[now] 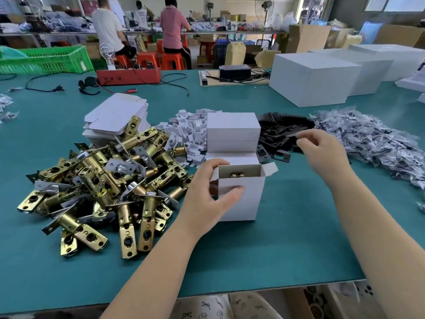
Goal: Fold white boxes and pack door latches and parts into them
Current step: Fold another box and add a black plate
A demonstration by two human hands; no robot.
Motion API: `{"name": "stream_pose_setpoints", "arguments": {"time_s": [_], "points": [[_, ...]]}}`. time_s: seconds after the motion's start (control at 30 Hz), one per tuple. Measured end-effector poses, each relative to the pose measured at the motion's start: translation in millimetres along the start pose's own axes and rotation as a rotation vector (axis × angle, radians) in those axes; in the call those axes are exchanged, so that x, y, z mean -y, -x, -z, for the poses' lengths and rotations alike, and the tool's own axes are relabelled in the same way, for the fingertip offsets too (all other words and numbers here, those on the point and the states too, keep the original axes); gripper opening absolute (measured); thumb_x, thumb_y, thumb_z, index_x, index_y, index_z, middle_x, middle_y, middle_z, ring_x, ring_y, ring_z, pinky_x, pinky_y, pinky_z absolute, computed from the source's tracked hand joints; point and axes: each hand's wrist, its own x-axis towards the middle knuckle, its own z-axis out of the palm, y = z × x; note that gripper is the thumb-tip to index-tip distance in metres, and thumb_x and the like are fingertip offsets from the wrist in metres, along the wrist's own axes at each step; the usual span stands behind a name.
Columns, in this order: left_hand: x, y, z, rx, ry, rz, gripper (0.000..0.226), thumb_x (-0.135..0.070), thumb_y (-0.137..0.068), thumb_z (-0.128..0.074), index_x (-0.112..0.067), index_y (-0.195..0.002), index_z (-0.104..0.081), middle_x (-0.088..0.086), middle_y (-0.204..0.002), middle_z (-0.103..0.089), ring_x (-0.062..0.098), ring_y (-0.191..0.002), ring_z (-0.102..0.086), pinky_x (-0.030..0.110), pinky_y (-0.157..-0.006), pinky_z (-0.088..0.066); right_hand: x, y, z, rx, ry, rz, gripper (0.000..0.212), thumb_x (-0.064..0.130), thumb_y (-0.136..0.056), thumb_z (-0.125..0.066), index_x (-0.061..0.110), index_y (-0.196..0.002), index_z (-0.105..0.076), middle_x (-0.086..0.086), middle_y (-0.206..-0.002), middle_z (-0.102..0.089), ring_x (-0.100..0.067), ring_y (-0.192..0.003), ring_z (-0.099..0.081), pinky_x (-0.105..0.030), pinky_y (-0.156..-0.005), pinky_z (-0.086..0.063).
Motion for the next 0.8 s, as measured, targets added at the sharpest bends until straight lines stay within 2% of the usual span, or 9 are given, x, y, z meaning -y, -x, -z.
{"name": "stream_pose_setpoints", "arguments": {"time_s": [0.03,0.1,0.17,0.27,0.4,0.5,0.6,0.67,0.8], "points": [[-0.2,-0.1,-0.1,-0.001,0.000,0.001,0.040,-0.041,-0.074,-0.071,-0.043,-0.110,-0.052,-0.005,-0.110,-0.061,0.017,-0.099,-0.063,0.042,-0.085,-0.055,-16.4,-14.8,1.2,0.008,0.140,-0.047,0.031,0.018,-0.090,-0.052,0.016,-0.119,-0.063,0.002,-0.102,-0.068,-0.015,-0.090,-0.059,-0.029,-0.081,-0.047],[-1.2,-0.3,-0.6,-0.004,0.007,0.010,0.040,-0.041,-0.073,-0.071,-0.044,-0.108,-0.053,-0.006,-0.109,-0.061,0.015,-0.095,-0.064,0.040,-0.084,-0.056,-46.3,-38.9,3.8,0.072,0.435,-0.116,0.048,0.018,-0.090,-0.051,0.013,-0.137,-0.048,-0.015,-0.135,-0.052,-0.032,-0.124,-0.045,-0.041,-0.105,-0.036],[-1.8,-0.4,-0.8,-0.003,0.029,0.028,0.040,-0.045,-0.071,-0.071,-0.046,-0.106,-0.053,-0.006,-0.110,-0.062,0.012,-0.091,-0.066,0.036,-0.084,-0.056,-66.5,-52.9,6.1,0.102,0.630,-0.192,0.053,0.022,-0.090,-0.051,0.017,-0.143,-0.042,-0.016,-0.150,-0.034,-0.036,-0.136,-0.027,-0.046,-0.109,-0.029],[-0.3,0.1,0.3,0.007,0.032,0.037,0.041,-0.038,-0.074,-0.072,-0.041,-0.110,-0.053,-0.003,-0.114,-0.061,0.014,-0.093,-0.067,0.038,-0.086,-0.056,-85.0,-64.8,10.9,0.116,0.763,-0.250,0.051,0.032,-0.091,-0.052,0.024,-0.140,-0.044,-0.019,-0.154,-0.022,-0.037,-0.139,-0.017,-0.047,-0.111,-0.023],[-1.4,1.0,1.2,0.022,0.053,0.032,0.044,-0.046,-0.069,-0.071,-0.041,-0.109,-0.053,0.000,-0.112,-0.062,0.016,-0.092,-0.067,0.043,-0.082,-0.057,-93.8,-87.9,14.6,0.072,0.819,-0.282,0.049,0.036,-0.094,-0.037,0.017,-0.137,-0.050,-0.027,-0.144,-0.035,-0.040,-0.133,-0.031,-0.041,-0.103,-0.030],[-0.7,-0.4,1.5,0.027,0.055,0.038,0.045,-0.048,-0.068,-0.070,-0.042,-0.109,-0.053,0.001,-0.112,-0.062,0.019,-0.093,-0.067,0.046,-0.081,-0.057,-86.0,-92.5,12.9,0.022,0.756,-0.247,0.044,0.027,-0.095,-0.036,0.001,-0.119,-0.062,-0.033,-0.124,-0.053,-0.042,-0.114,-0.050,-0.039,-0.088,-0.040],[1.0,-1.0,1.2,0.028,0.054,0.042,0.046,-0.049,-0.068,-0.070,-0.042,-0.110,-0.052,0.000,-0.112,-0.062,0.018,-0.092,-0.067,0.046,-0.080,-0.058,-79.4,-87.5,13.2,-0.171,0.521,-0.118,0.028,0.013,-0.089,-0.050,0.007,-0.106,-0.072,-0.024,-0.111,-0.065,-0.038,-0.101,-0.060,-0.035,-0.079,-0.044],[1.5,-0.8,0.9,0.027,0.059,0.038,0.046,-0.048,-0.068,-0.071,-0.042,-0.110,-0.053,0.000,-0.111,-0.062,0.017,-0.091,-0.067,0.045,-0.079,-0.058,-72.8,-80.4,13.7,-0.294,0.332,-0.080,0.026,0.010,-0.087,-0.055,0.010,-0.108,-0.071,-0.017,-0.110,-0.067,-0.033,-0.102,-0.060,-0.034,-0.084,-0.045],[1.5,-0.7,0.5,0.023,0.061,0.021,0.043,-0.047,-0.068,-0.070,-0.044,-0.108,-0.053,-0.003,-0.110,-0.062,0.013,-0.090,-0.067,0.041,-0.080,-0.058,-40.8,-61.9,11.0,-0.337,0.034,-0.031,0.024,0.010,-0.085,-0.065,0.013,-0.110,-0.066,-0.009,-0.104,-0.068,-0.014,-0.086,-0.058,-0.027,-0.084,-0.046]]}}
